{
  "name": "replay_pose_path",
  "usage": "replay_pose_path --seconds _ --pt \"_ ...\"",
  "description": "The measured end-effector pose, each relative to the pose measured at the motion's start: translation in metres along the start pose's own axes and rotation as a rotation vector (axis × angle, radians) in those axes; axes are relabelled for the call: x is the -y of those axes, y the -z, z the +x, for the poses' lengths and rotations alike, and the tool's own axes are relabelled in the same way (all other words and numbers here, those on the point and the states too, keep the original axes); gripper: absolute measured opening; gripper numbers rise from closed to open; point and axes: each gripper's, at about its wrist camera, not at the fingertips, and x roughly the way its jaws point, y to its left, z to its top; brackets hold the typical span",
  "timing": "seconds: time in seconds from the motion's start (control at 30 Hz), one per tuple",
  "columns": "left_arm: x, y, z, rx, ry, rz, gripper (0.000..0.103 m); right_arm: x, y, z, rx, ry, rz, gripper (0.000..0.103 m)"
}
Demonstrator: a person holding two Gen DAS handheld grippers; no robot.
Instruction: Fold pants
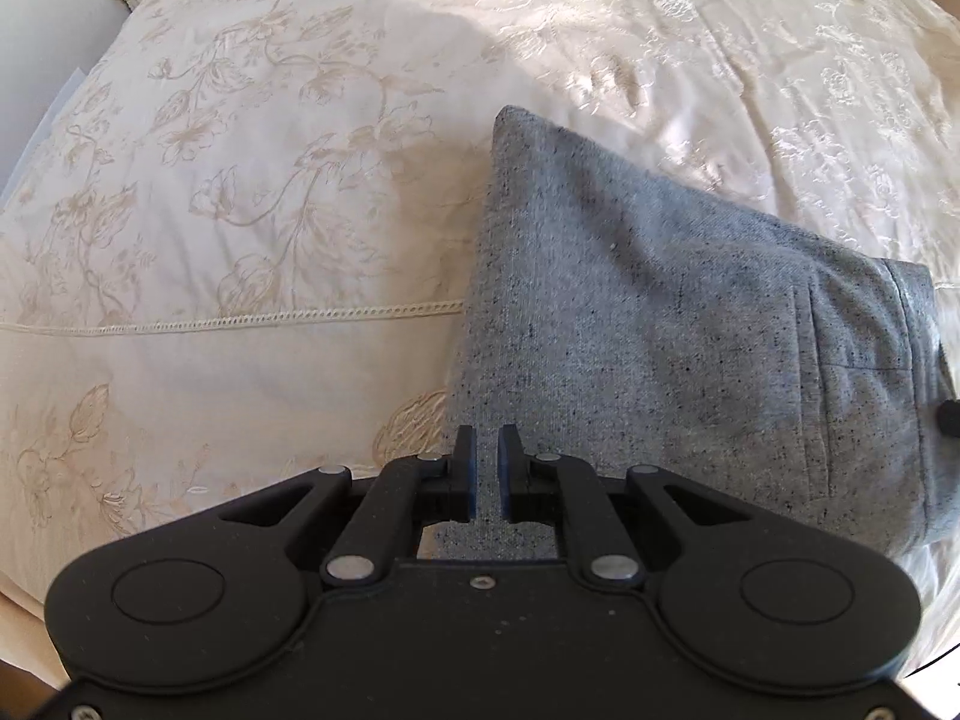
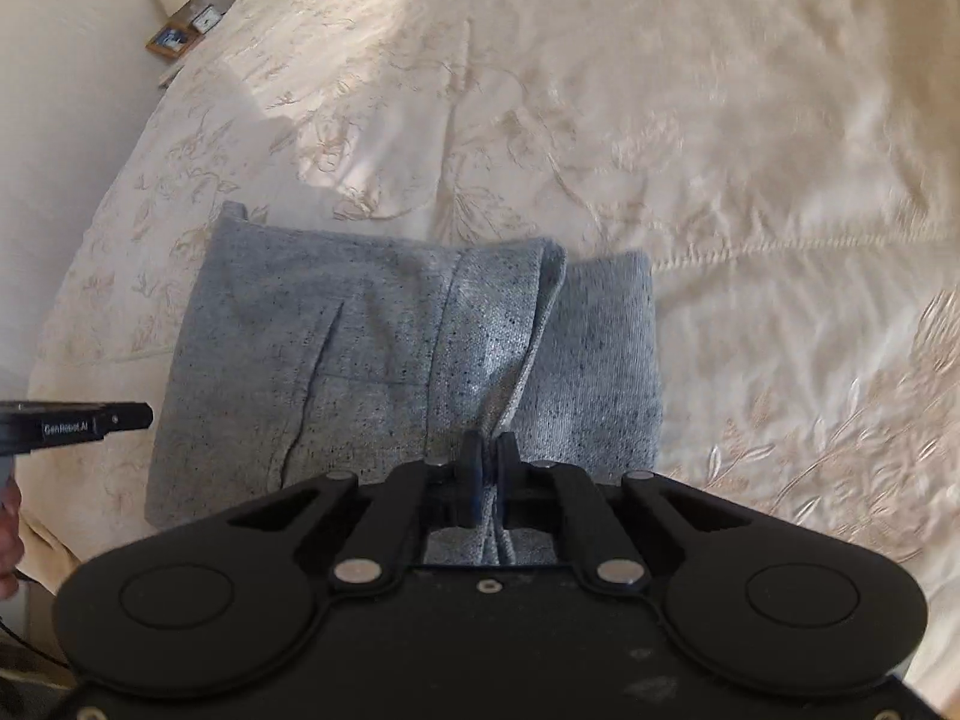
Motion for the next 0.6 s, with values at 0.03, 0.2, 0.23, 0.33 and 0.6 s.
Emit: replay_pose_path --seconds 0.03,0.2,0.23,0.33,0.6 --pt "0.003 -0.001 -0.003 0.011 0.006 0.007 0.016 -0.005 0.0 -0.009 0.024 0.026 -0.023 0.004" --pt "0.028 -0.008 0.006 0.041 0.042 0.059 0.033 0.007 0.006 0.002 -0.005 0.17 -0.005 0.004" --pt "0.032 -0.009 0.013 0.04 0.049 0.072 0.036 0.011 0.008 0.011 -0.015 0.17 0.002 0.004" --pt "0.044 -0.006 0.043 -0.007 0.037 0.135 0.036 0.011 0.011 0.034 -0.042 0.199 -0.035 0.005" --pt "0.029 -0.018 0.036 0.014 0.03 0.147 0.035 0.009 0.01 0.031 -0.048 0.232 0.014 0.006"
